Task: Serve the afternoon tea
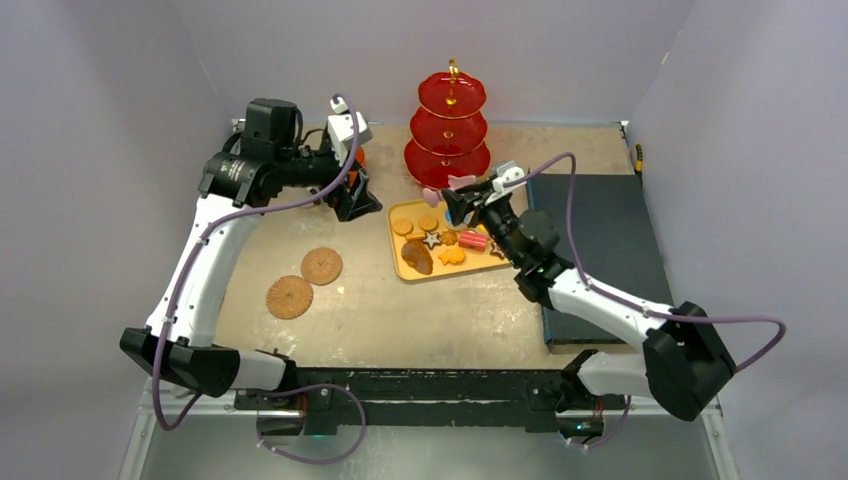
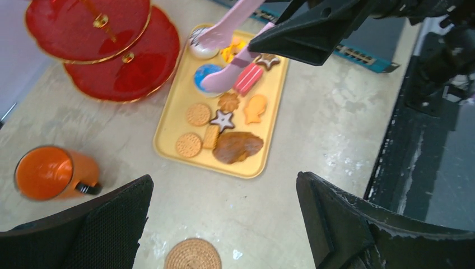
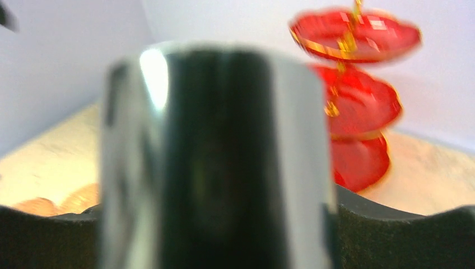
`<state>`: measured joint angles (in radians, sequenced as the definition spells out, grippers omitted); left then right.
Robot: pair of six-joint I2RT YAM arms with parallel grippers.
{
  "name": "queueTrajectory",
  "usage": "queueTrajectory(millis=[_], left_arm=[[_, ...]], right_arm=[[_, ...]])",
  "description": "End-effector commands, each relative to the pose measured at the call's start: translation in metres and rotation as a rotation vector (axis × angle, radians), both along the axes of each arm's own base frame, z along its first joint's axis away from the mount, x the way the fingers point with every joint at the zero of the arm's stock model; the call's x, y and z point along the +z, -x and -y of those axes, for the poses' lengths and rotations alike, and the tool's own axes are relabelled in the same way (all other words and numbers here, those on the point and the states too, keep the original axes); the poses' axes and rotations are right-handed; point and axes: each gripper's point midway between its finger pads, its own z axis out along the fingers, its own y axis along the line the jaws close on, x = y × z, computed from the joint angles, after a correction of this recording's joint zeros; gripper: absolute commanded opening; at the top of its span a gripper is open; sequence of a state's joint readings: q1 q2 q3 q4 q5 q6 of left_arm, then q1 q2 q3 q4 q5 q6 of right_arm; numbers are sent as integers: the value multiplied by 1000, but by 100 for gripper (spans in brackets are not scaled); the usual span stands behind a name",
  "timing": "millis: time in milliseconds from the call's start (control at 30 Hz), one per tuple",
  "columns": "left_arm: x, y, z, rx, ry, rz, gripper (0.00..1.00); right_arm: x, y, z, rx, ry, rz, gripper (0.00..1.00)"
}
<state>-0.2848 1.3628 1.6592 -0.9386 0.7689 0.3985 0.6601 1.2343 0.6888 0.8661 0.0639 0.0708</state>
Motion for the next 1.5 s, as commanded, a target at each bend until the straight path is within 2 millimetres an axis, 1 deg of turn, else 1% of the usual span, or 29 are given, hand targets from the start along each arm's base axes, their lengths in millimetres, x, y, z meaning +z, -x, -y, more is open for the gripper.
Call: queueTrajectory(millis=[0,133,267,367,500,667,800,1000,1233,1333,1400,1467], left_arm=[[0,-19,-19,150,-84,23,99],[-10,-37,-33,260,-138,28,99],[-10,-47,-39,306,-157,53,99],[-6,-49,-41,313,-158,80,99],[-2,-49,-41,315,-154,99,99],[-6,-51,-44,327,-170,95,99],[-10,-56,-47,347,-187,83,99],[-12,-63,-50,375,-201,77,99],[-4,-66,-50,376,-197,108,99],[-1,-67,-50,377,-197,117,99],[0,-67,-51,380,-197,124,99],[0,-67,-51,379,-196,124,99]], right_arm=[[-28,-21,32,-216,40,-14,66],[-47,-24,38,-254,37,-22,71],[-59,-28,41,-280,40,-12,74],[-71,-33,39,-287,64,-17,74],[-81,-38,40,-297,56,-19,74],[-94,-47,40,-301,62,-37,75],[-105,-52,37,-290,50,-72,75],[-123,-55,36,-269,57,-109,75],[-136,-60,30,-251,76,-134,70],[-140,-63,26,-239,79,-141,66],[-140,-65,23,-231,71,-141,62],[-135,-66,21,-222,57,-131,57]])
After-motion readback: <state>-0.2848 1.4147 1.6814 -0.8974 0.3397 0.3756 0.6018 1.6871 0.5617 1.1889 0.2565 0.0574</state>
